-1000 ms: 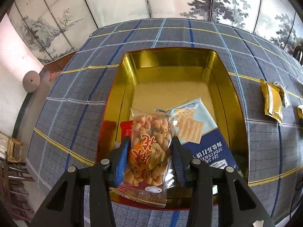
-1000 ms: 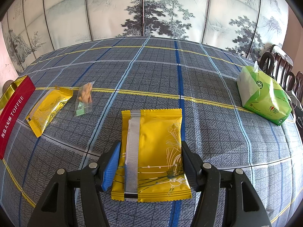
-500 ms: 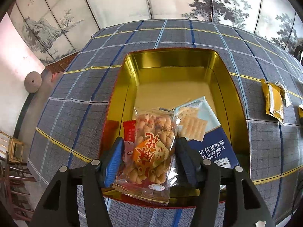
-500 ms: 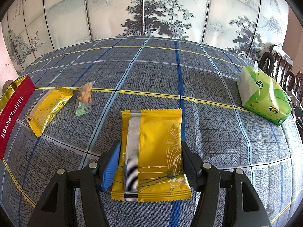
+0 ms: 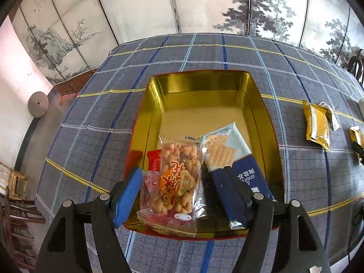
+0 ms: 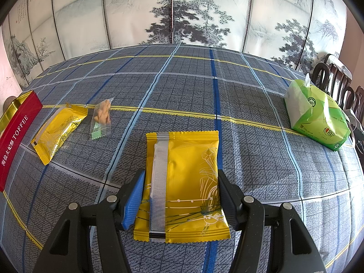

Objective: Organize snacks
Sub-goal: 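Carry the peanut bag into the gold tin and open the left tool, then carry the yellow cake packet into the gold tin and open the right tool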

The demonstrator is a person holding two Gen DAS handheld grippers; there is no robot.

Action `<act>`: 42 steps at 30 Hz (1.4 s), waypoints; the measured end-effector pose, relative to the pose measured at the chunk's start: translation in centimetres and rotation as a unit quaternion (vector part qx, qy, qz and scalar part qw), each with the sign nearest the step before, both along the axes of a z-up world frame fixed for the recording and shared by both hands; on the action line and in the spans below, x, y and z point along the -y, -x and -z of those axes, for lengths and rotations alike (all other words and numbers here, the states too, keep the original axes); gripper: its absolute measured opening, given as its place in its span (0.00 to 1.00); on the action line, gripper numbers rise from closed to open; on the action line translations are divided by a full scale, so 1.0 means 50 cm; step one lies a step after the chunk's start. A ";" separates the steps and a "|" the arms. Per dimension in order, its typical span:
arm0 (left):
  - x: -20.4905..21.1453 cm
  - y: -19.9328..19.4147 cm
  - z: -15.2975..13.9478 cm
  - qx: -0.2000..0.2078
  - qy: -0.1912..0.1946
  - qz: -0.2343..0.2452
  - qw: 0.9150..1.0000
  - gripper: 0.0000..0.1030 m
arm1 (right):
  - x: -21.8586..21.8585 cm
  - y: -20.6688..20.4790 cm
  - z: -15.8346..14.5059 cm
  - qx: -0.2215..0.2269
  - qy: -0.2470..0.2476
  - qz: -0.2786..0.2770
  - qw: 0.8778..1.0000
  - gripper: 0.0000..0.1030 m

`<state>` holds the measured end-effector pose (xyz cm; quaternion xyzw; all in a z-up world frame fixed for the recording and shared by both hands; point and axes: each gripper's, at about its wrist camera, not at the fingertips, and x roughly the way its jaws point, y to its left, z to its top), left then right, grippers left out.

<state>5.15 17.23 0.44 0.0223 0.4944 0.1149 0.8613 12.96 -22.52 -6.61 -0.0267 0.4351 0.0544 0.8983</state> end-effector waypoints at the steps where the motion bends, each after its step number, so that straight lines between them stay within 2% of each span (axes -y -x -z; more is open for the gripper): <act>1: 0.001 0.003 -0.004 0.003 0.001 -0.001 1.000 0.67 | 0.000 0.000 0.000 0.000 0.000 0.000 1.000 0.60; 16: 0.004 0.048 -0.044 0.032 0.020 -0.005 0.999 0.73 | 0.009 0.000 -0.002 0.000 0.002 0.004 1.000 0.59; 23: -0.003 0.067 -0.042 0.034 0.010 -0.015 0.999 0.82 | 0.007 -0.002 -0.007 -0.011 0.008 0.020 1.000 0.59; 32: -0.012 0.085 -0.037 0.038 0.012 -0.022 0.999 0.85 | -0.018 0.000 -0.013 -0.010 0.046 0.047 0.998 0.59; 42: -0.024 0.100 -0.036 0.046 0.018 -0.033 0.998 0.86 | -0.052 0.010 -0.052 0.003 0.043 0.050 0.998 0.59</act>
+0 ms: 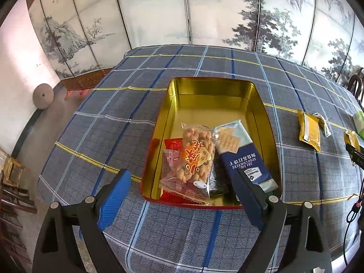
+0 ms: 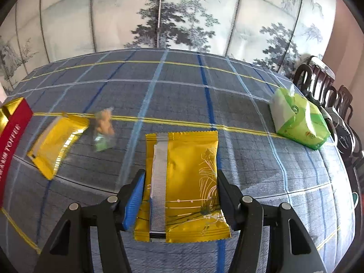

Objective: Organize snacks
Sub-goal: 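Carry the yellow cake packet into the gold tin and open the right tool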

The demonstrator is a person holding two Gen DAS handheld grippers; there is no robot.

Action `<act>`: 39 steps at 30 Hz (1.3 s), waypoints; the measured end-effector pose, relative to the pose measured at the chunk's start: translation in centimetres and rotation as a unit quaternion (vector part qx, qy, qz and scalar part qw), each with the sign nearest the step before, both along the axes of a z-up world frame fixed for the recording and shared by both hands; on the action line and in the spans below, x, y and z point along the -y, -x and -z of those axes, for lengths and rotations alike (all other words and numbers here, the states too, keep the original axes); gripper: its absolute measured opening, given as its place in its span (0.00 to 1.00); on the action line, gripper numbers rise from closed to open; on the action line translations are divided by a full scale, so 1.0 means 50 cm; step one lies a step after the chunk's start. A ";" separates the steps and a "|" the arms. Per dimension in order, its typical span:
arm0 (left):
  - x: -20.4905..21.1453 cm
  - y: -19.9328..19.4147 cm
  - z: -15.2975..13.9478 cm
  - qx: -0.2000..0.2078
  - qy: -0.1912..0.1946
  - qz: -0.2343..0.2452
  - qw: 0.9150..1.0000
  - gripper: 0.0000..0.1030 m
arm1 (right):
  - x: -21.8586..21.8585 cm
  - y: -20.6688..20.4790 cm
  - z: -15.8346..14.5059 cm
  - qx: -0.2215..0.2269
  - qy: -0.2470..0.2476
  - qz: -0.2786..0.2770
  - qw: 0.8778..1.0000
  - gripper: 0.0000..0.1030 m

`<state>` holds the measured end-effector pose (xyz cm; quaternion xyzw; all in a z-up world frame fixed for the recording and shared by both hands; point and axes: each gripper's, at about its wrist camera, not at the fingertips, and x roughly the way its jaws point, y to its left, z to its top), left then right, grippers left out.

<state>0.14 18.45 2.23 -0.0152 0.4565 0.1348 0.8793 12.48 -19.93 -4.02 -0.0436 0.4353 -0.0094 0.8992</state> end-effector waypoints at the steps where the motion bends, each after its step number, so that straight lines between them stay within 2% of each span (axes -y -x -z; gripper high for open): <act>1: -0.001 0.000 0.000 -0.001 0.000 0.000 1.000 0.86 | -0.007 0.002 -0.006 0.002 -0.002 -0.002 1.000 0.59; 13: -0.014 0.010 -0.007 0.006 0.008 -0.012 1.000 0.86 | -0.127 0.031 -0.041 0.005 -0.031 -0.066 0.997 0.59; 21: -0.054 0.022 -0.008 0.010 0.018 -0.040 0.999 0.87 | -0.206 0.055 -0.058 -0.002 -0.056 -0.105 0.993 0.59; 29: -0.094 0.040 -0.011 0.016 0.031 -0.069 0.997 0.88 | -0.320 0.081 -0.098 0.004 -0.078 -0.168 0.983 0.59; 39: -0.145 0.074 -0.006 0.013 0.026 -0.103 0.994 0.88 | -0.461 0.102 -0.113 -0.003 -0.093 -0.234 0.968 0.59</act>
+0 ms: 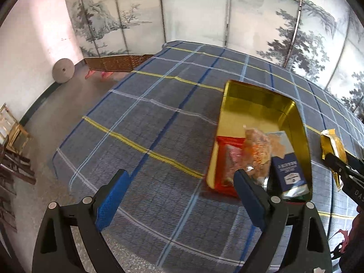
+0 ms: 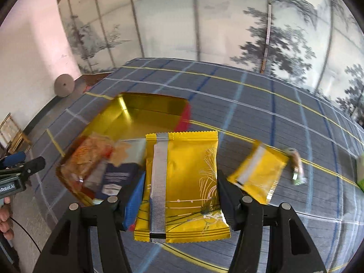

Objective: Organize snacks
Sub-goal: 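Carry the yellow cake packet into the gold tin and open the right tool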

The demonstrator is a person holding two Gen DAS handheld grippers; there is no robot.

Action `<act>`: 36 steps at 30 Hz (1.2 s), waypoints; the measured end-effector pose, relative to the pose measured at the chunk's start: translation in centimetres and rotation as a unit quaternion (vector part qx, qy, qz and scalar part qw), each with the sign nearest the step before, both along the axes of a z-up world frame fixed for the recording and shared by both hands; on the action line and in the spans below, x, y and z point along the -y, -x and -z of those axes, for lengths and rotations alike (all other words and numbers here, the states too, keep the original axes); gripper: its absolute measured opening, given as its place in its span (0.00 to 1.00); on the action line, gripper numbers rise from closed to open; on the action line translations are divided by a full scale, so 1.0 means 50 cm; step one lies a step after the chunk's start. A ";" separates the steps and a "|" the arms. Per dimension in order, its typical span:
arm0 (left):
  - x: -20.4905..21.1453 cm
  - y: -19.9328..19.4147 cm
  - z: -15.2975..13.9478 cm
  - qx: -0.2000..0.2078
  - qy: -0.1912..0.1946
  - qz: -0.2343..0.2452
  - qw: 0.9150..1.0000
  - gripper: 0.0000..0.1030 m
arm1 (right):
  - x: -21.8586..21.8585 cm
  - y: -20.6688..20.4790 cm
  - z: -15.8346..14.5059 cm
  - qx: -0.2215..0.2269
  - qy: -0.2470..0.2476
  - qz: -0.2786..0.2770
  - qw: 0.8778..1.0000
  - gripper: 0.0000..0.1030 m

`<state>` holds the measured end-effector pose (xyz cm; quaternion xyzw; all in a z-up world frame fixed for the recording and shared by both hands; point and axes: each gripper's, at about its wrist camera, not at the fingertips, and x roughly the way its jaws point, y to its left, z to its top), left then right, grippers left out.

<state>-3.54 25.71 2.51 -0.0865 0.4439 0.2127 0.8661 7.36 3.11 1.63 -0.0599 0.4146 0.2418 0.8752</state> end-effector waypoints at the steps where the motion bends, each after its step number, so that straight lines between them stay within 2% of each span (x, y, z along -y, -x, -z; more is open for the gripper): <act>1: -0.007 0.004 0.001 -0.001 0.001 -0.005 1.000 0.88 | -0.012 0.002 0.000 -0.001 0.001 -0.005 1.000 0.59; 17: -0.068 0.055 0.004 -0.011 0.001 -0.040 0.999 0.92 | -0.144 0.030 0.016 0.005 0.028 -0.065 0.997 0.59; 30: -0.078 0.061 0.004 -0.012 0.002 -0.046 0.999 0.92 | -0.182 0.017 0.053 -0.009 0.045 -0.067 0.997 0.59; 36: -0.078 0.059 0.006 -0.013 0.003 -0.045 0.999 0.92 | -0.186 0.021 0.059 -0.001 0.050 -0.070 0.996 0.59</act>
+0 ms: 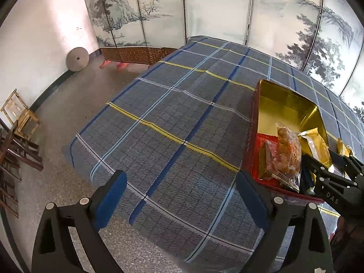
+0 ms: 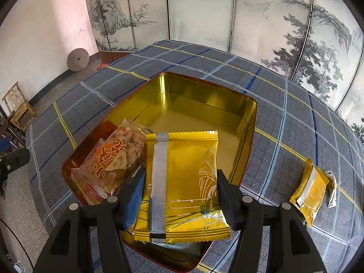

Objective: Organize snacks
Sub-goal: 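Carry the yellow cake packet into the gold tin and open the right tool, then grasp the small clear green-label packet with the right tool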

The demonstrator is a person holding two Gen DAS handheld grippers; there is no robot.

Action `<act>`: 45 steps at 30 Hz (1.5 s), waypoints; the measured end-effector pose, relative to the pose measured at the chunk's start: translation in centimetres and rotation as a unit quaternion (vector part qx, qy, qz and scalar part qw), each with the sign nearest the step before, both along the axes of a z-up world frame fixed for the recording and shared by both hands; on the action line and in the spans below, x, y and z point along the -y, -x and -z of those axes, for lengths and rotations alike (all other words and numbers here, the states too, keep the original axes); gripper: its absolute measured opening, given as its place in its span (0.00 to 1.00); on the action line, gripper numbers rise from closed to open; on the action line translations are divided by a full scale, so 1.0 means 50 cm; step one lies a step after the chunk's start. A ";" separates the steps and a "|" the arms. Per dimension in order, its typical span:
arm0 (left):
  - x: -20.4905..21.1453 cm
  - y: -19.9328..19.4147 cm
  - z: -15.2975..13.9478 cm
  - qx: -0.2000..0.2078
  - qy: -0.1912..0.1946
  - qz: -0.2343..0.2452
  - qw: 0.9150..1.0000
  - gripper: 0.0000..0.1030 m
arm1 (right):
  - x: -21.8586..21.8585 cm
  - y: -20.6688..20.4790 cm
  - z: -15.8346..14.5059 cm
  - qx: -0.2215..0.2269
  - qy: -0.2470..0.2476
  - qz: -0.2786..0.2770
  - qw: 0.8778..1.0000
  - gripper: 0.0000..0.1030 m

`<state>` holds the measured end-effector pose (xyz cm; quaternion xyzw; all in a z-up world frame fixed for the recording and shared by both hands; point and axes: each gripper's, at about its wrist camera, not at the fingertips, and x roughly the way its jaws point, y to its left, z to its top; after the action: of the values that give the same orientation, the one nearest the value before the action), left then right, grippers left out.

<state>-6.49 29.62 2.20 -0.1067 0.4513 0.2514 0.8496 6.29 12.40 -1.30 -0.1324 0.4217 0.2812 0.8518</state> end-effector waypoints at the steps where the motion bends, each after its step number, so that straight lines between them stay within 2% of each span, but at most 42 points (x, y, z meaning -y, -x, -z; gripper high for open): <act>1: 0.001 0.000 0.000 -0.001 0.000 0.000 1.000 0.92 | -0.001 0.000 0.001 0.001 0.001 0.000 1.000 0.59; 13: 0.005 0.000 0.008 -0.003 0.000 0.004 1.000 0.92 | 0.003 0.010 0.001 0.006 -0.007 -0.005 1.000 0.62; 19: 0.020 -0.009 0.003 -0.004 -0.003 0.013 1.000 0.92 | 0.005 0.020 -0.003 0.012 0.000 -0.019 1.000 0.73; 27: 0.044 -0.021 -0.008 0.000 -0.007 0.024 1.000 0.92 | 0.030 0.022 -0.029 0.016 -0.016 -0.018 1.000 0.74; 34: 0.079 -0.040 -0.020 0.005 -0.011 0.045 0.999 0.92 | 0.120 -0.011 -0.054 0.023 -0.035 0.029 0.999 0.74; 41: 0.146 -0.075 -0.027 0.003 -0.017 0.091 0.996 0.92 | 0.297 -0.087 -0.050 0.022 -0.043 0.118 0.992 0.74; 45: 0.196 -0.098 -0.034 0.004 -0.025 0.125 0.992 0.92 | 0.398 -0.124 -0.037 0.030 -0.028 0.158 0.987 0.74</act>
<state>-1.56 19.80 3.92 -0.0289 0.4514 0.1543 0.8784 12.51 -7.52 0.55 -0.0482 0.4036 0.1508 0.9011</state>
